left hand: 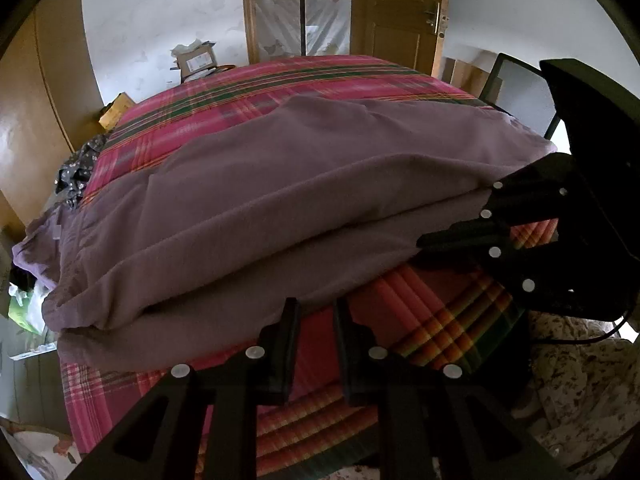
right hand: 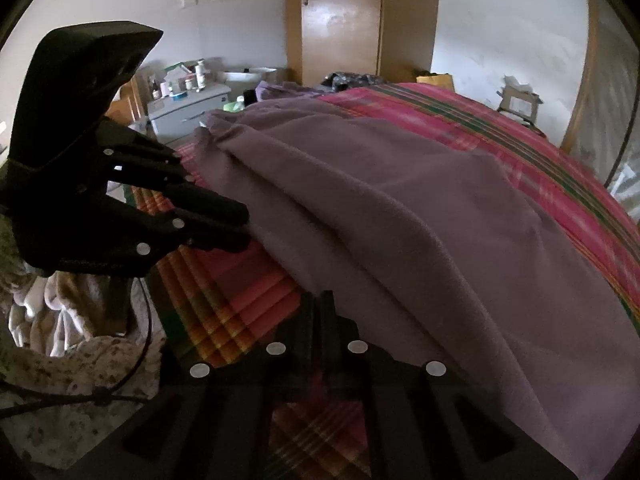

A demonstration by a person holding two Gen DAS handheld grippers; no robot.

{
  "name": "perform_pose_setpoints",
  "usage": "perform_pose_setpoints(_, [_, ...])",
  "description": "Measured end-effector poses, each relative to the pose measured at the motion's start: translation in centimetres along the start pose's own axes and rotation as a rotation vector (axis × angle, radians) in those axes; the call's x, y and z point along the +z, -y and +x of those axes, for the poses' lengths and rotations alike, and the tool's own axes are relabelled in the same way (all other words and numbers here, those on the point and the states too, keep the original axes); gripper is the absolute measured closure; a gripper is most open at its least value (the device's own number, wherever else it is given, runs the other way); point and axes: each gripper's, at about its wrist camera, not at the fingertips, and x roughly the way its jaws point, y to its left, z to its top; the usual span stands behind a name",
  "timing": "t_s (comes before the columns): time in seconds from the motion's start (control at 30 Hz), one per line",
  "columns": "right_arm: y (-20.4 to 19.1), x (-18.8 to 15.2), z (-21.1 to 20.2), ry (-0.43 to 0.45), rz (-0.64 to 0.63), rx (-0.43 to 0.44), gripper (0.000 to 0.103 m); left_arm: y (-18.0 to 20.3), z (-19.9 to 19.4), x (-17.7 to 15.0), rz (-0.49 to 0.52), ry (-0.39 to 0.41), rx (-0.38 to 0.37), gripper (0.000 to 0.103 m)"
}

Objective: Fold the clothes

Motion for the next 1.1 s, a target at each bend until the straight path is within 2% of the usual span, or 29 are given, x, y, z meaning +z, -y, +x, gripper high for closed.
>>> perform_pose_setpoints(0.47, [-0.8,-0.1,-0.6,0.01,-0.017,0.009,0.102,-0.5,-0.8,-0.6,-0.021,-0.001,0.023,0.086])
perform_pose_setpoints(0.53, [-0.5,0.1,-1.2,0.035,-0.005,0.012,0.101,-1.4,-1.5,-0.9,-0.047,0.015,0.032,0.086])
perform_pose_setpoints(0.63, [0.5,0.4,-1.8,0.066,0.024,0.008,0.095,-3.2,-2.4,-1.0,-0.117,0.033,0.057,0.085])
perform_pose_setpoints(0.73, [1.5,0.7,-1.9,0.07,0.055,-0.052,0.091,-4.2,-2.9,-0.5,-0.144,0.048,0.089,0.083])
perform_pose_setpoints(0.87, [2.8,1.1,-2.3,0.085,0.062,-0.122,0.079,-4.7,-2.9,0.9,-0.125,0.076,0.12,0.082])
perform_pose_setpoints(1.0, [3.2,1.6,-2.5,0.087,0.04,-0.173,0.078,-5.5,-2.8,2.2,-0.115,0.095,0.138,0.082])
perform_pose_setpoints(1.1, [3.7,1.9,-3.2,0.139,0.043,-0.194,0.077,-7.0,-3.2,2.7,-0.185,0.109,0.118,0.082])
